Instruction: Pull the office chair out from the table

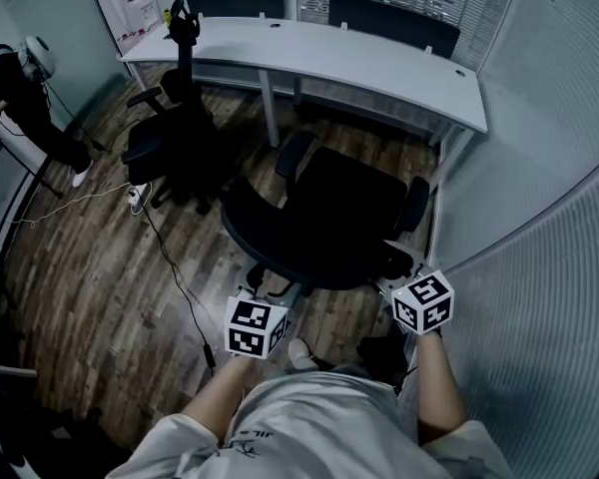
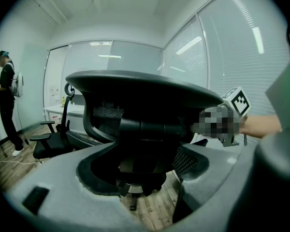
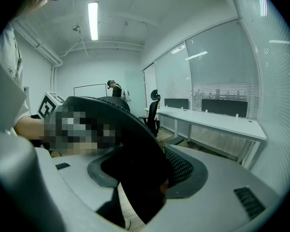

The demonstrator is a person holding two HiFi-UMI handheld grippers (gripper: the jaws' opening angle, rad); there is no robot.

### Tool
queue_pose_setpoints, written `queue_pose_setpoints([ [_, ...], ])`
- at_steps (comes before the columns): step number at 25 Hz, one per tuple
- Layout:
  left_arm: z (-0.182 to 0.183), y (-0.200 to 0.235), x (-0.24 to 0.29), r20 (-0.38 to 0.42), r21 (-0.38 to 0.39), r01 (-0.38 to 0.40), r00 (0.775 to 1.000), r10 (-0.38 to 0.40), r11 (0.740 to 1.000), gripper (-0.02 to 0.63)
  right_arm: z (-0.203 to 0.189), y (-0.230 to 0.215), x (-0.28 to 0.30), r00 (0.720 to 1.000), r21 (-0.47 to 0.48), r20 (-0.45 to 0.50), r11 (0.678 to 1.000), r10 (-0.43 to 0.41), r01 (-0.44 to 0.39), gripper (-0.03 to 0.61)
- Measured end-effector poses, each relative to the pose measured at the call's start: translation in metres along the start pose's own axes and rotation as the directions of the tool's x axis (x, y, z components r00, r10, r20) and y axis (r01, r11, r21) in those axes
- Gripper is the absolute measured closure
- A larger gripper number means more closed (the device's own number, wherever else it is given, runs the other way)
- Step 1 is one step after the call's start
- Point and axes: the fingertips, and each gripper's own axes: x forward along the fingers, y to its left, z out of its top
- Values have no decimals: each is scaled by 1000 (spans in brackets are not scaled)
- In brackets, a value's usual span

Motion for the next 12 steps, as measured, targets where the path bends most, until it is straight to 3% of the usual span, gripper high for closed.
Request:
queue_pose_setpoints([
  [12, -14, -28, -26, -8, -19, -46, 999, 46, 999, 288, -11, 15, -26, 999, -24, -7, 999, 41, -42, 359],
])
